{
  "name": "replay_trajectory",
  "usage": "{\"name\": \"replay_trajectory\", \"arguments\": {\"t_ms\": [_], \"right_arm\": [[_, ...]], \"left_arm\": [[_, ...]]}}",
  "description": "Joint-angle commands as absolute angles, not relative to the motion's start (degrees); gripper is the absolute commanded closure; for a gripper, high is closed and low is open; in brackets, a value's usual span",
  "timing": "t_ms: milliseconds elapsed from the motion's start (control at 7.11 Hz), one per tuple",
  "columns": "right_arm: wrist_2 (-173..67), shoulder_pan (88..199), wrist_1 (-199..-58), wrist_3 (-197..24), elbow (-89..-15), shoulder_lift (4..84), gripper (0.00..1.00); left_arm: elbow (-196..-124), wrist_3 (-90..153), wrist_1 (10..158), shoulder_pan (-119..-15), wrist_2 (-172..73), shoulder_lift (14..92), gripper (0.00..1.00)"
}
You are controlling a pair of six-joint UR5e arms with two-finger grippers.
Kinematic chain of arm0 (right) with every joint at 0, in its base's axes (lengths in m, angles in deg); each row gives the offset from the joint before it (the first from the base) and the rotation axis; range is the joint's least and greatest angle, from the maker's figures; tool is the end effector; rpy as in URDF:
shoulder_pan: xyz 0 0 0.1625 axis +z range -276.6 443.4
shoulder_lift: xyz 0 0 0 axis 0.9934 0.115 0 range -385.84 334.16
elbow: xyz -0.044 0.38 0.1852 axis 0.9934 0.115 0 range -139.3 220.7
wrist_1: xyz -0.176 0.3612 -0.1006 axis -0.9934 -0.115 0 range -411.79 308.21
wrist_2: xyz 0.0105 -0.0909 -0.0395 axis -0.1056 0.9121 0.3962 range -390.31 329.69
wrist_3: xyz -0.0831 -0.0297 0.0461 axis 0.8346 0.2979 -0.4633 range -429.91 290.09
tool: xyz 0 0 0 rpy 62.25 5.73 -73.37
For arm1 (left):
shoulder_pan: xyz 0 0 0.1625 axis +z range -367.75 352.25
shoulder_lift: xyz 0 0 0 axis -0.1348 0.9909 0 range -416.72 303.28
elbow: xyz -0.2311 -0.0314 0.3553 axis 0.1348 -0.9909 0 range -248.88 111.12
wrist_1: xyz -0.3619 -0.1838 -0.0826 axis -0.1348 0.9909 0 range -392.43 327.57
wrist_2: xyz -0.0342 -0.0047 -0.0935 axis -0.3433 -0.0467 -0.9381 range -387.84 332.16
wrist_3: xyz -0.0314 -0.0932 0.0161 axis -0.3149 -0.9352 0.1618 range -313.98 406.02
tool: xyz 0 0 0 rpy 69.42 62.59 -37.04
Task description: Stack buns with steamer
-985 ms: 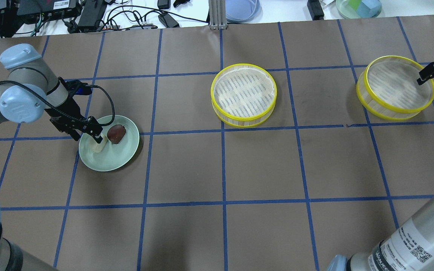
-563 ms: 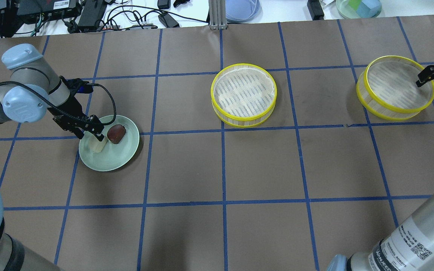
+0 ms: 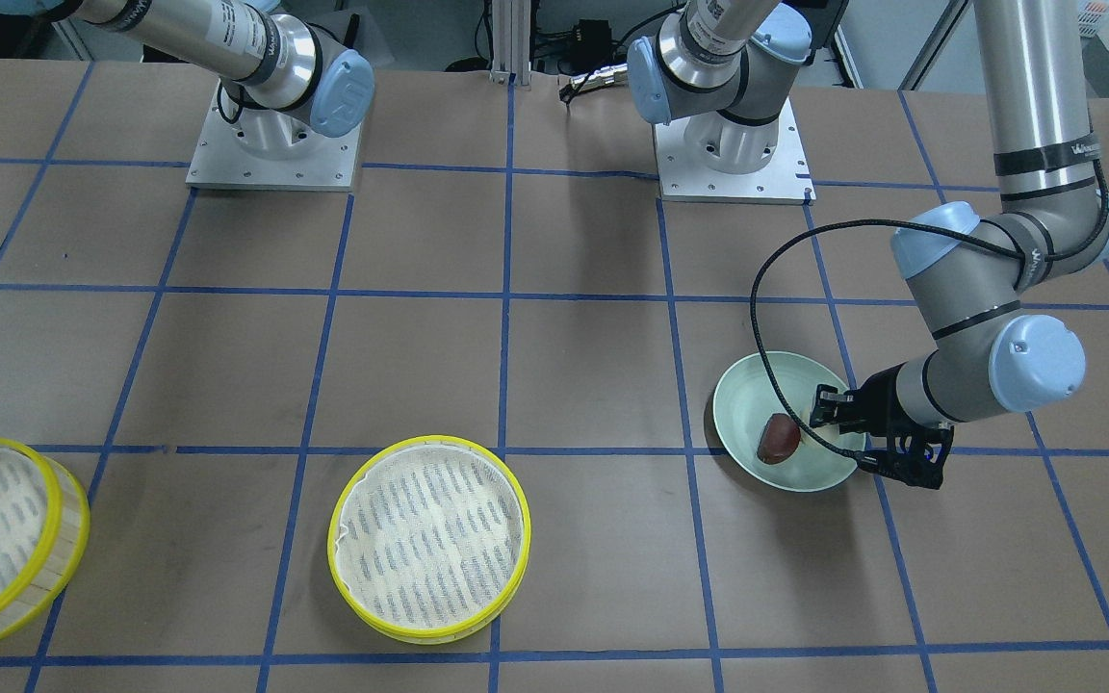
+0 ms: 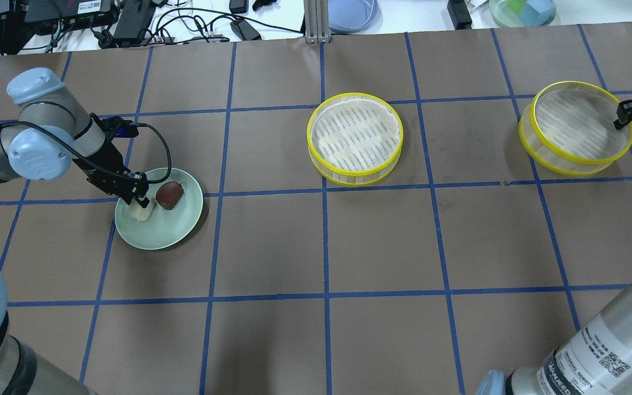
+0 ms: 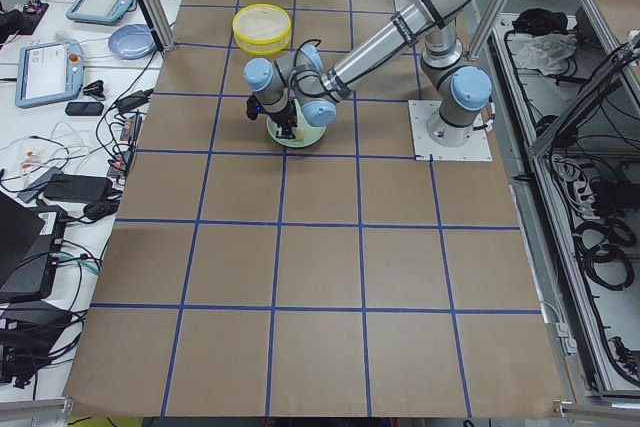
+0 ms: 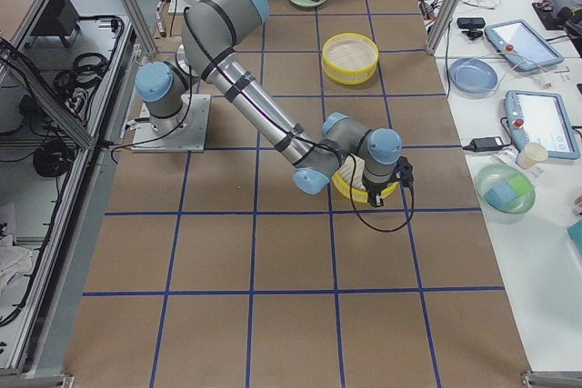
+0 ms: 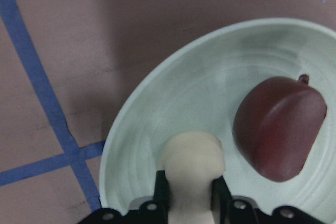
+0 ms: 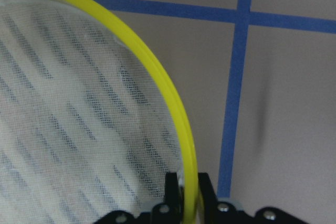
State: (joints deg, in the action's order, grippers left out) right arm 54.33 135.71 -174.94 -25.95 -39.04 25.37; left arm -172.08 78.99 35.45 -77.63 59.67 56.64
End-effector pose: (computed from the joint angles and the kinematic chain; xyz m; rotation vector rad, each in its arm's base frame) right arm -0.3262 -0.6556 0.2156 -0.1766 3.1125 -0.1905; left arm 0.0617 -0.5687 0.1978 -0.3249 -2.9569 -0.3084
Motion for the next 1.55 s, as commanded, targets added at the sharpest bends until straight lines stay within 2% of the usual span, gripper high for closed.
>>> {"name": "replay_trajectory", "arguments": {"t_ms": [0, 281, 704, 1407], "right_arm": [[54.4, 135.7, -174.9, -26.0, -39.4, 25.7, 0.93], [54.4, 135.7, -174.9, -26.4, -39.5, 26.2, 0.97], [54.3, 135.7, -174.6, -27.3, -39.5, 29.0, 0.98], [54.9, 136.5, -174.0, -29.3, -39.7, 31.6, 0.98]], "left_arm": [[-169.2, 75.4, 35.5, -77.6, 59.4, 55.4, 1.00], [-164.5, 63.2, 35.9, -80.2, 59.5, 52.8, 1.00], [-157.9, 37.4, 34.7, -92.6, 59.1, 51.6, 1.00], [-157.2, 12.7, 16.0, -108.7, 49.4, 58.6, 1.00]]}}
